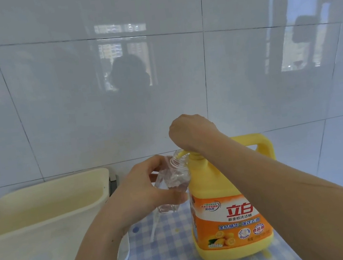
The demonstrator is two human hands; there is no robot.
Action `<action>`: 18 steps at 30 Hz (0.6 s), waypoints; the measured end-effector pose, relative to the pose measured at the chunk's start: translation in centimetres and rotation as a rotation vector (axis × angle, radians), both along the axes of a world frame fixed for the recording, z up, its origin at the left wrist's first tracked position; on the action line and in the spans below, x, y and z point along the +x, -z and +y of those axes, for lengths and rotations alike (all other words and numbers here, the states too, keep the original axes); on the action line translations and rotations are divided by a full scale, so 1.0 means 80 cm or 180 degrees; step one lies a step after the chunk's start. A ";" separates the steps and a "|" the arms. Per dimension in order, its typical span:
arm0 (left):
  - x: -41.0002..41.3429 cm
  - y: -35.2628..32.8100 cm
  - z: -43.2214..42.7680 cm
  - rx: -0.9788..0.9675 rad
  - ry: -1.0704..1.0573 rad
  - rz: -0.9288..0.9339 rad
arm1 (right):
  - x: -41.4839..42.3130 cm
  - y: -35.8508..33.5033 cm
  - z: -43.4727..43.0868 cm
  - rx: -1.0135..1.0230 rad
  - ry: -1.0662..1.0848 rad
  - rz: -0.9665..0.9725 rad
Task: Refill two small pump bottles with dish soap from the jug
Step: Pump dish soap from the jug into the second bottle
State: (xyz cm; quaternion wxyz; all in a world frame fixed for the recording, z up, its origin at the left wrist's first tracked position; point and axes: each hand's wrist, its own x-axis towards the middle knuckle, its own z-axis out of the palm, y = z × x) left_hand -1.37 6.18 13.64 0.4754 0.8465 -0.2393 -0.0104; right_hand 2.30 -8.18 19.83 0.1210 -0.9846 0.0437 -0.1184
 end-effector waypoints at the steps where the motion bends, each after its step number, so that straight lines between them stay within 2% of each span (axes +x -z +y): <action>1: -0.001 0.000 -0.001 -0.0002 -0.0001 -0.0003 | -0.001 0.000 0.000 0.0036 0.0023 -0.0031; 10: -0.007 -0.007 -0.005 -0.0249 -0.0055 -0.0013 | -0.008 -0.030 0.000 0.0267 0.0216 -0.0215; 14: -0.007 -0.008 -0.009 -0.0352 -0.0084 -0.0083 | -0.003 -0.044 -0.005 0.0207 0.0116 -0.0438; 18: -0.004 -0.006 -0.007 -0.0442 -0.0048 -0.0114 | 0.004 -0.032 -0.005 0.0139 0.0139 -0.0348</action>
